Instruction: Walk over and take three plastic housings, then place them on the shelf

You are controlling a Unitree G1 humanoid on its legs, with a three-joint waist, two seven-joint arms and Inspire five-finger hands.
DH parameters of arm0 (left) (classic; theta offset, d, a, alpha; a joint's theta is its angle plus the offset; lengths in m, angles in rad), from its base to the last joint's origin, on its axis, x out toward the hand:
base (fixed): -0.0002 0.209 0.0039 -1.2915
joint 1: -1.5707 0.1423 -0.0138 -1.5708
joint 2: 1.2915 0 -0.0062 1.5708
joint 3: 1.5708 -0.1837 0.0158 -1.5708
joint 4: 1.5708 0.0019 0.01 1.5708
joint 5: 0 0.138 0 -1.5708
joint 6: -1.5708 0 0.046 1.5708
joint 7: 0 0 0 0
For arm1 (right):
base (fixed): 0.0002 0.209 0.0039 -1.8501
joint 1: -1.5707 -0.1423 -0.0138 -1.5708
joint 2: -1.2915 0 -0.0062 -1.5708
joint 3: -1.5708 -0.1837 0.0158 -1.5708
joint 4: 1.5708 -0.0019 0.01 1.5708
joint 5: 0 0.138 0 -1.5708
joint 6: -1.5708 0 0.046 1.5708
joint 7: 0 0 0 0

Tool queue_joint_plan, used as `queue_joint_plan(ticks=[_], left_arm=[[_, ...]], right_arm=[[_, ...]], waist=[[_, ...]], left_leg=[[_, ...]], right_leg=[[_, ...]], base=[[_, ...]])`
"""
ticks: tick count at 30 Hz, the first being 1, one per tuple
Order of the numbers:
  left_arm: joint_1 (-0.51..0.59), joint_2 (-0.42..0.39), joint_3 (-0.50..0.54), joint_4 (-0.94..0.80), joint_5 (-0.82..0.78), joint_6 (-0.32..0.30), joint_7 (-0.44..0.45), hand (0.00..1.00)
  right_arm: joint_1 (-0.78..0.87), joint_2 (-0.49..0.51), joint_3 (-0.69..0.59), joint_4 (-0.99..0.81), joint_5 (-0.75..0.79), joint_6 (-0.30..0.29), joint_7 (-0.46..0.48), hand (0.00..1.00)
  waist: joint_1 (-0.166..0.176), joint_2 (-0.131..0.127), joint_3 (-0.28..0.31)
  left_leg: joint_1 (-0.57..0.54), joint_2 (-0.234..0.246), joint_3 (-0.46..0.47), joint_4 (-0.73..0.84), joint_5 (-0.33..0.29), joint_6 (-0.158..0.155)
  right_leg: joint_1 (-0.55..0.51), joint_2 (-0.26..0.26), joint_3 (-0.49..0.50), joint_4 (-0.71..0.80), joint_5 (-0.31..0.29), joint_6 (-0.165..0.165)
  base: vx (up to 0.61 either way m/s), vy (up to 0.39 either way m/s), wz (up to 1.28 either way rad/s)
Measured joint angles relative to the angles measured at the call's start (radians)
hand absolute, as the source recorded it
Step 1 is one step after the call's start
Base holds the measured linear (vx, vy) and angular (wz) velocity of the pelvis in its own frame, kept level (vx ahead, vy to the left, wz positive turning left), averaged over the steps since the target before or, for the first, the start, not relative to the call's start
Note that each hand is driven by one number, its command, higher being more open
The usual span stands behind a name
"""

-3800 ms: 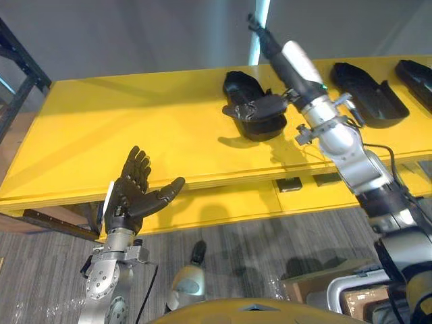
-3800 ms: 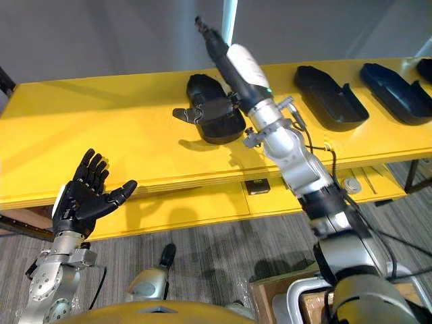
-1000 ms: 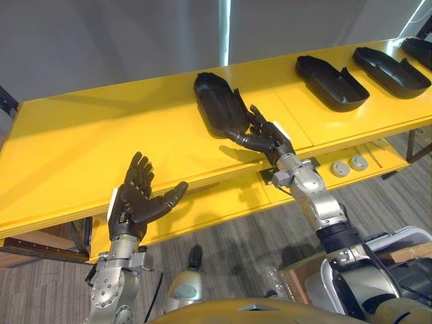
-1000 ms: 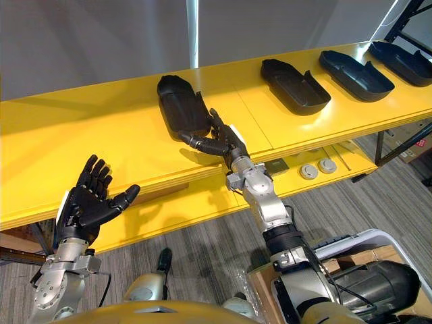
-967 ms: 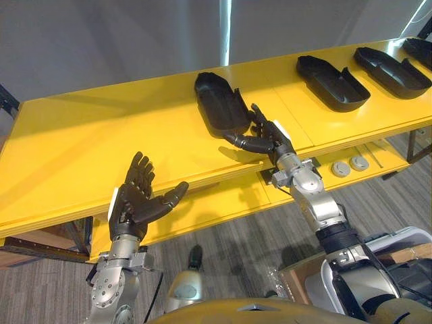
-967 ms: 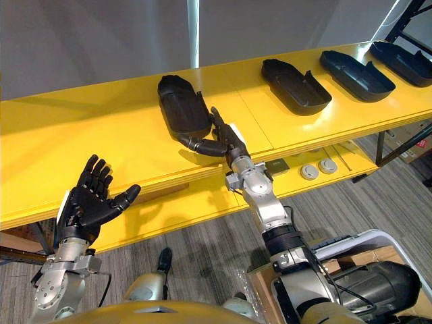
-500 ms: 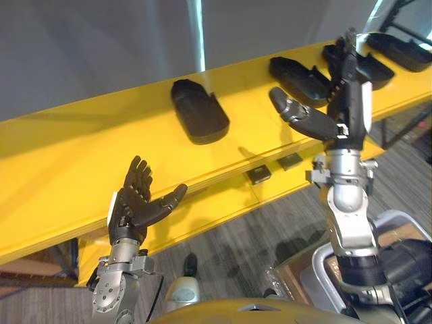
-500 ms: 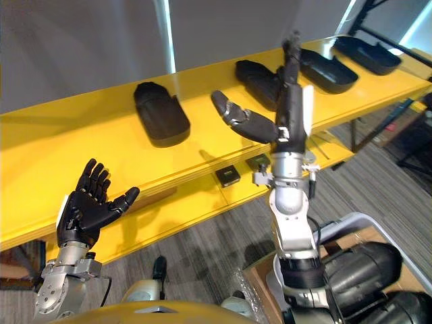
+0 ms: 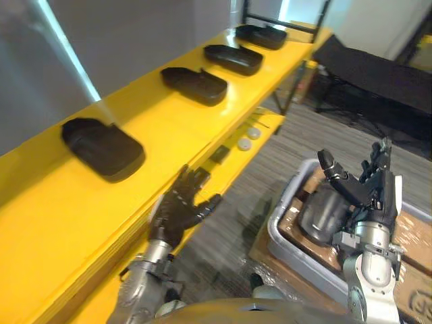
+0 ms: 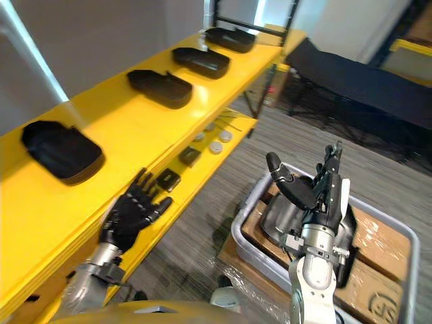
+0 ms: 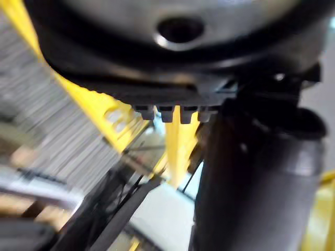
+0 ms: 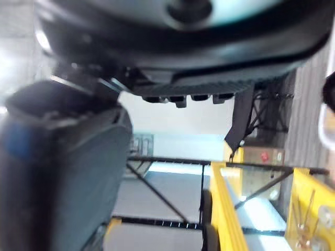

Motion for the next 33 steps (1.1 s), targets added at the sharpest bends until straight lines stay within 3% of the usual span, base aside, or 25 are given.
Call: queue_joint_plan(ticks=[4, 8, 11, 12, 15, 20, 24, 28, 29, 30, 31, 33], left_arm=[[-0.052, -0.018, -0.007, 0.0, 0.0, -0.004, 0.021, 1.0], [-0.1, -0.029, 0.05, -0.002, 0.0, -0.031, 0.078, 1.0], [-0.11, -0.031, 0.103, -0.006, 0.0, -0.05, 0.128, 1.0], [-0.104, -0.037, 0.123, -0.024, 0.0, -0.05, 0.154, 1.0], [-0.086, -0.077, 0.168, -0.085, 0.0, -0.064, 0.176, 1.0], [-0.094, -0.088, 0.175, -0.103, 0.005, -0.078, 0.149, 1.0], [-0.107, -0.088, 0.149, -0.107, 0.005, -0.104, 0.139, 1.0], [-0.092, -0.087, 0.119, -0.121, -0.001, -0.113, 0.114, 1.0], [-0.092, -0.085, 0.119, -0.12, 0.001, -0.115, 0.12, 1.0], [-0.092, -0.09, 0.121, -0.119, 0.003, -0.116, 0.14, 1.0], [-0.091, -0.1, 0.127, -0.121, 0.005, -0.121, 0.153, 1.0], [-0.099, -0.114, 0.155, -0.118, 0.003, -0.124, 0.161, 1.0]], right_arm=[[0.064, 0.005, 0.008, -0.02, 0.02, -0.014, 0.025, 1.0], [0.075, 0.004, 0.034, -0.02, 0.02, -0.029, 0.057, 1.0], [0.066, -0.001, 0.056, -0.02, 0.02, -0.039, 0.077, 1.0], [0.056, -0.012, 0.071, -0.018, 0.022, -0.048, 0.083, 1.0], [-0.015, -0.06, 0.113, 0.023, 0.023, -0.065, 0.087, 1.0], [-0.051, -0.057, 0.168, 0.097, 0.023, -0.074, 0.047, 1.0], [-0.035, -0.015, 0.169, 0.104, 0.023, -0.074, 0.021, 1.0], [0.034, 0.052, 0.198, 0.103, 0.023, -0.111, 0.026, 1.0], [0.04, 0.055, 0.204, 0.104, 0.027, -0.123, 0.038, 1.0], [0.023, 0.048, 0.21, 0.109, 0.039, -0.138, 0.065, 1.0], [-0.01, 0.043, 0.219, 0.112, 0.064, -0.154, 0.086, 1.0], [-0.062, 0.04, 0.235, 0.116, 0.063, -0.169, 0.094, 1.0]], waist=[[-0.027, 0.004, -0.003], [-0.026, 0.014, -0.006], [0.007, 0.02, -0.006], [0.026, 0.031, -0.001], [0.054, 0.07, 0.01], [0.077, 0.077, 0.018], [0.08, 0.081, 0.07], [0.088, 0.05, 0.095], [0.09, 0.043, 0.098], [0.09, 0.046, 0.106], [0.094, 0.067, 0.109], [0.095, 0.065, 0.109]], left_leg=[[0.037, 0.005, 0.056, 0.0, -0.036, -0.006], [0.039, 0.011, 0.055, 0.001, -0.06, -0.011], [-0.016, -0.009, -0.156, 0.131, -0.188, 0.017], [-0.047, -0.018, -0.247, 0.217, -0.253, 0.036], [-0.097, -0.015, -0.366, 0.35, -0.344, 0.047], [-0.127, -0.026, -0.373, 0.4, -0.38, 0.065], [-0.143, -0.045, -0.39, 0.466, -0.388, 0.069], [-0.141, -0.053, -0.336, 0.508, -0.417, 0.087], [-0.142, -0.053, -0.32, 0.508, -0.417, 0.088], [-0.138, -0.053, -0.29, 0.479, -0.4, 0.11], [-0.145, -0.016, -0.239, 0.441, -0.363, 0.121], [-0.143, 0.009, -0.193, 0.422, -0.332, 0.095]], right_leg=[[-0.027, 0.021, 0.065, 0.0, 0.012, 0.002], [-0.051, 0.045, 0.107, -0.01, 0.03, 0.005], [-0.053, 0.07, 0.148, -0.012, 0.043, -0.008], [-0.054, 0.085, 0.168, -0.01, 0.046, -0.011], [-0.067, 0.116, 0.2, 0.004, 0.047, -0.012], [-0.077, 0.105, 0.153, 0.024, 0.047, -0.01], [-0.103, 0.101, 0.142, 0.121, 0.013, -0.007], [-0.129, 0.095, 0.155, 0.124, 0.029, 0.005], [-0.13, 0.088, 0.151, 0.101, 0.03, -0.016], [-0.145, 0.063, 0.059, 0.081, -0.03, -0.116], [-0.201, 0.05, -0.026, 0.149, -0.046, -0.138], [-0.248, 0.033, -0.099, 0.332, -0.046, -0.136]], base=[[0.05, -0.016, -0.71], [0.07, -0.028, -0.44], [0.1, -0.016, -0.53], [0.06, 0.034, -0.56], [0.05, 0.073, -0.52], [-0.04, 0.08, -0.04], [-0.07, 0.057, 0.09], [-0.14, 0.066, -0.38], [-0.2, 0.06, -0.85], [-0.23, 0.071, -1.1], [-0.2, 0.02, -1.13], [-0.06, -0.086, -0.82]])
